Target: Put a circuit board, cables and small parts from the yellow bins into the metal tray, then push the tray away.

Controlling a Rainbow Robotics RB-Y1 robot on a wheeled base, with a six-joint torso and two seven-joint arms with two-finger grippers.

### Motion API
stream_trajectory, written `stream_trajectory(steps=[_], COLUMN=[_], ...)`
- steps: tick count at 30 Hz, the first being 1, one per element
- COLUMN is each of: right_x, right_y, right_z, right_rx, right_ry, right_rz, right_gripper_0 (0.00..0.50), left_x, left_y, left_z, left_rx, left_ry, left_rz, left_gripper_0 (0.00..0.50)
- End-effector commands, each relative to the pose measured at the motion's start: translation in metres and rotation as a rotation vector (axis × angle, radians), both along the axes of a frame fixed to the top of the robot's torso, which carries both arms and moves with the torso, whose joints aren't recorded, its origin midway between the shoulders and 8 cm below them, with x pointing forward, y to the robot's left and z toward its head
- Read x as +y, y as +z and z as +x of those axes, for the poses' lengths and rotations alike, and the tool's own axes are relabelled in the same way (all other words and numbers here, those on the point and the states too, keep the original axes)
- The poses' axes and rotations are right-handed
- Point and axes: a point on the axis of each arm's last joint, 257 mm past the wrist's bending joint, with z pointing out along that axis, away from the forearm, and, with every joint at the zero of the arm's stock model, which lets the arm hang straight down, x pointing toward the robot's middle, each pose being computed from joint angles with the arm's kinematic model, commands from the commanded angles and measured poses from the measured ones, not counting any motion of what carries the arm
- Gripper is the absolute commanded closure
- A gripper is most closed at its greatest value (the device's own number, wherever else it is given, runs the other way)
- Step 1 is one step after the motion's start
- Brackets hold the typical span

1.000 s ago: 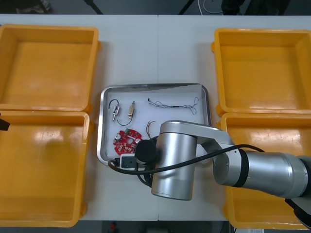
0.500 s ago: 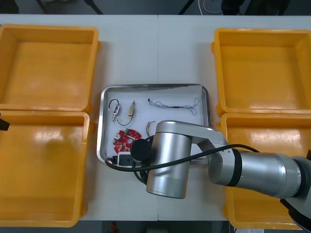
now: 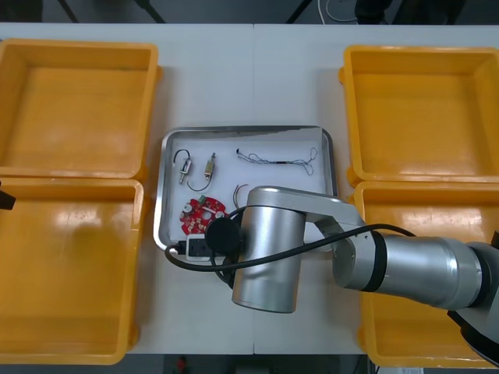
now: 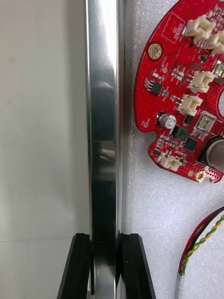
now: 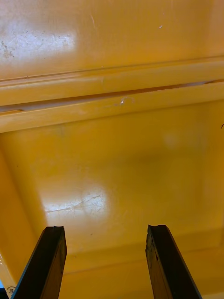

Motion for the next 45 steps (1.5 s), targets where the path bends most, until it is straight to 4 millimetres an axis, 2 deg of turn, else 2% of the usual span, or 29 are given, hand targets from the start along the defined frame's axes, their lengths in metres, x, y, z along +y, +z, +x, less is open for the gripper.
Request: stream_trajectory(steps=[1, 13, 19, 27, 39, 45], right_x=[0.018, 0.016, 0.019, 0.014, 0.029, 0.028], right_y=[0.024, 0.052, 0.072, 0.091, 0.115, 0.127], right_z=[0.016, 0.053, 0.069, 0.101, 0.131, 0.148], right_rx=[-0.081, -0.170, -0.236, -0.320, -0.347, -0.384], right_ry=[0.073, 0.052, 0.058, 0.023, -0.020, -0.019], right_rz=[-0.011, -0.049, -0.058, -0.089, -0.053, -0.059], right_gripper_0=[0.500, 0.500, 0.500, 0.500, 0.500, 0.500], left_x=[0.012, 0.012, 0.012, 0.012, 0.012, 0.012], left_y=[0.011, 0.011, 0.011, 0.011, 0.011, 0.011], left_z=[-0.004, -0.004, -0.004, -0.004, -0.004, -0.004], left_rx=[-0.020, -0.020, -0.020, -0.020, -0.020, -0.020], left_ry=[0.029, 0.029, 0.029, 0.029, 0.029, 0.029], left_rz=[0.028, 0.028, 0.028, 0.028, 0.028, 0.028], left_gripper_0=[0.000, 0.000, 0.000, 0.000, 0.000, 0.000])
